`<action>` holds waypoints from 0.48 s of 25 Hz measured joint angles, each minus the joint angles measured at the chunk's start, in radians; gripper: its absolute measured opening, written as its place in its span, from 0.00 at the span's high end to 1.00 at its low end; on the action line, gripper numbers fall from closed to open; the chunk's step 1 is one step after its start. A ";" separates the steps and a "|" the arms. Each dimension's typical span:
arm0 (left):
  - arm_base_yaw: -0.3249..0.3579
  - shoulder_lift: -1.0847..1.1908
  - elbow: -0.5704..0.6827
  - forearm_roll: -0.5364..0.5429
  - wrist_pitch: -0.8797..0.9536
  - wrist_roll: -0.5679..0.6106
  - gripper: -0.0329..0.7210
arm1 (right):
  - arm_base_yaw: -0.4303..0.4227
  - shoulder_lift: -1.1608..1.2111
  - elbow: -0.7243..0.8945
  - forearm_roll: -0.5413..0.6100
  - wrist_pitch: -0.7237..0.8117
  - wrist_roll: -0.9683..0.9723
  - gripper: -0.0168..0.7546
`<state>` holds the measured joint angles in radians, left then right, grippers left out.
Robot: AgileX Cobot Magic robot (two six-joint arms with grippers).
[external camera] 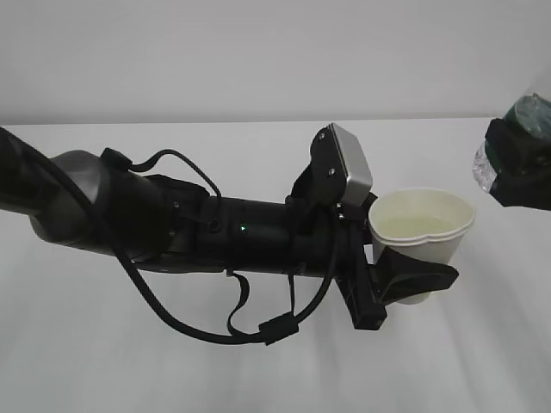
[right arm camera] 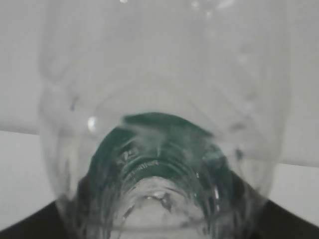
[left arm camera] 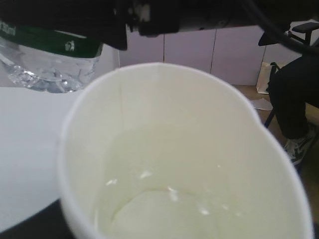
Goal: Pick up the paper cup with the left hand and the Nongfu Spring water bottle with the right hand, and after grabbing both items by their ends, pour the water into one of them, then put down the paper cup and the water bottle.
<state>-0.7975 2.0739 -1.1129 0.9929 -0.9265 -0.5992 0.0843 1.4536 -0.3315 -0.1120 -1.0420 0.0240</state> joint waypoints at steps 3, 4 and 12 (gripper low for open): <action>0.002 0.000 0.000 0.000 0.002 0.000 0.40 | 0.000 0.077 0.002 0.031 -0.062 -0.002 0.46; 0.004 0.000 0.000 0.000 0.002 0.000 0.40 | 0.000 0.099 0.002 0.033 -0.063 -0.004 0.46; 0.004 0.000 0.000 0.000 0.006 0.000 0.40 | 0.000 0.189 0.002 0.049 -0.076 -0.041 0.46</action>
<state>-0.7938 2.0739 -1.1129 0.9929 -0.9205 -0.5992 0.0843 1.6430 -0.3299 -0.0634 -1.1182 -0.0172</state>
